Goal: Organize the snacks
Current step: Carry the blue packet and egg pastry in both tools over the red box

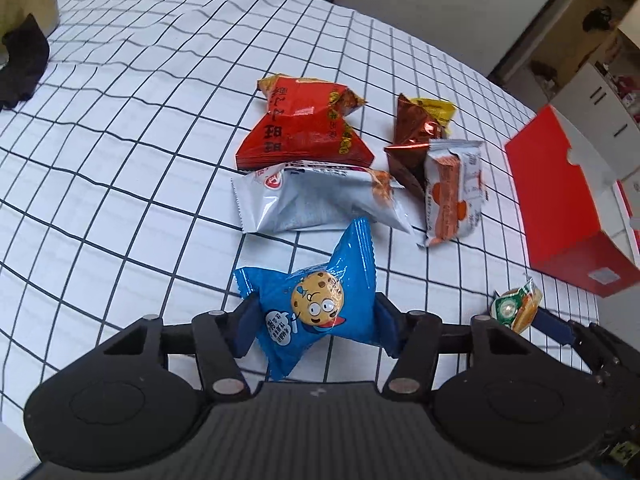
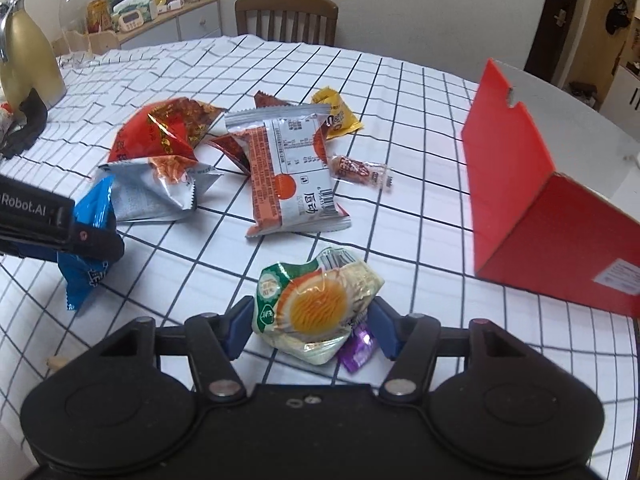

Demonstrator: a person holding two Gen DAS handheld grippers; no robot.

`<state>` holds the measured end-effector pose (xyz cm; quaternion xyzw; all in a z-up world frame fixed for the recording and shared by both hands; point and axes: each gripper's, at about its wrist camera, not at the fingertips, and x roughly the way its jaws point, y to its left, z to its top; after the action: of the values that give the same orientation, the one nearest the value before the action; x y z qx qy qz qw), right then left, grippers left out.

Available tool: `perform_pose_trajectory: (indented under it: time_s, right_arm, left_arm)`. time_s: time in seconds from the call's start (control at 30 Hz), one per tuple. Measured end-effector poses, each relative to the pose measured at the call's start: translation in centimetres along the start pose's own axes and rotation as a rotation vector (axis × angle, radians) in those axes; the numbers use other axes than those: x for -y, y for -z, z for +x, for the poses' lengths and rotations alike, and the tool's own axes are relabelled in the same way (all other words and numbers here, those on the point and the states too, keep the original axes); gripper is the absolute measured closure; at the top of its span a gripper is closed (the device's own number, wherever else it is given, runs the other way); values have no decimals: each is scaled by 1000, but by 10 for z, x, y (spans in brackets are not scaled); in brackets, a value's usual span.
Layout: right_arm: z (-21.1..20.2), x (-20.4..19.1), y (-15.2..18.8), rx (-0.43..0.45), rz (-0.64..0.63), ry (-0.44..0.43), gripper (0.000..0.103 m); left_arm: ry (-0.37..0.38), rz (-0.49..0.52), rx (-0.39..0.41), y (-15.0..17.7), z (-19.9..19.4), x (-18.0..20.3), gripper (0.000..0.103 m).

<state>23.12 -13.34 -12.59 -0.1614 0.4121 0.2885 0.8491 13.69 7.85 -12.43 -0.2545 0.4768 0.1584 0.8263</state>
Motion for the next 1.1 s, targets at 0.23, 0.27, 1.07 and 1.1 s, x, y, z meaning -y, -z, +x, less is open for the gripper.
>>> perform_pose_trajectory:
  time_s: [0.23, 0.27, 1.07, 1.1]
  right_arm:
    - [-41, -4, 6, 46, 54, 4, 44]
    - [-47, -5, 7, 52, 61, 4, 44]
    - [-173, 3, 2, 175, 129, 58, 44]
    - [-175, 7, 0, 181, 122, 64, 44]
  left_arm:
    - [35, 92, 27, 12, -31, 10, 45]
    - [42, 106, 33, 14, -35, 11, 45]
    - [220, 413, 205, 6, -112, 100, 45]
    - [222, 420, 210, 3, -112, 107, 45]
